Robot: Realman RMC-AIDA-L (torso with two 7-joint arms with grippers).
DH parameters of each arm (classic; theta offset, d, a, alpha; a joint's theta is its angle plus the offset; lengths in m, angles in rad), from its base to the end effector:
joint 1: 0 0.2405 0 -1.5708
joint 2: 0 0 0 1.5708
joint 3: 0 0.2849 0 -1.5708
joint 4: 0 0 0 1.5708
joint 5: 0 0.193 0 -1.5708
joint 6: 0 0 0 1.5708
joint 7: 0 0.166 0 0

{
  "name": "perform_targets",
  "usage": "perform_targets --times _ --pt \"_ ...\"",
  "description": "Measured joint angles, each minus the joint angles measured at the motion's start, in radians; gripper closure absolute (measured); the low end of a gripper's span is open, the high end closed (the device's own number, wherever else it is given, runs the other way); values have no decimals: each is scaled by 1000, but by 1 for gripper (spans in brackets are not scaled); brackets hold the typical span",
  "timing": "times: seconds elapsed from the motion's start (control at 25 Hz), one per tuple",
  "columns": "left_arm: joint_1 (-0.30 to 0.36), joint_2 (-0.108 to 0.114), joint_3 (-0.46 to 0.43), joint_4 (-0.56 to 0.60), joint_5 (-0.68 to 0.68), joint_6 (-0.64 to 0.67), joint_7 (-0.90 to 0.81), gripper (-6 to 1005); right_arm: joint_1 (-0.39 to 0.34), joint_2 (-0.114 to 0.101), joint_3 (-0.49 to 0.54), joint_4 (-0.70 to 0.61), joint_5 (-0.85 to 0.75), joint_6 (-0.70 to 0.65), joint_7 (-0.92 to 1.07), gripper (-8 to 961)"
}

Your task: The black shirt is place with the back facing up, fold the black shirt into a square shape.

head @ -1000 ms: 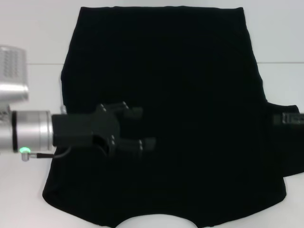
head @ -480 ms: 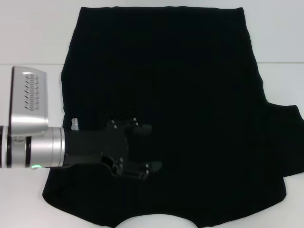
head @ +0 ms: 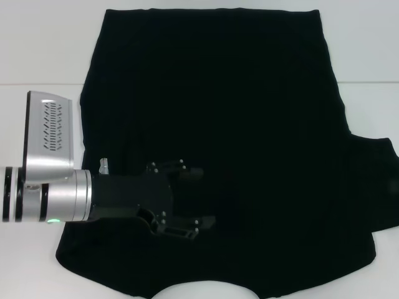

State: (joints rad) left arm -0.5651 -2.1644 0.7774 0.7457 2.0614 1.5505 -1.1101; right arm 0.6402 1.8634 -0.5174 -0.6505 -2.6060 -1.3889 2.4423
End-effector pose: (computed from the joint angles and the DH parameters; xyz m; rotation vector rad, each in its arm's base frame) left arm -0.2302 0.3325 -0.0696 -2.8595 -0.0802 -0.5851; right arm 0.3654 0.3768 0.0626 -1.9797 1.8155 0.1090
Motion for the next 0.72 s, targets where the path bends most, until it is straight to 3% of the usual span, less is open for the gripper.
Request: perform_targets --times 0.4,0.72 --pt "-2 0 -5 0 -2 -7 0 105 14 10 -13 17 -2 9 2 38" --pt "-6 1 -5 0 -3 -16 0 107 24 41 -64 19 -4 69 5 154"
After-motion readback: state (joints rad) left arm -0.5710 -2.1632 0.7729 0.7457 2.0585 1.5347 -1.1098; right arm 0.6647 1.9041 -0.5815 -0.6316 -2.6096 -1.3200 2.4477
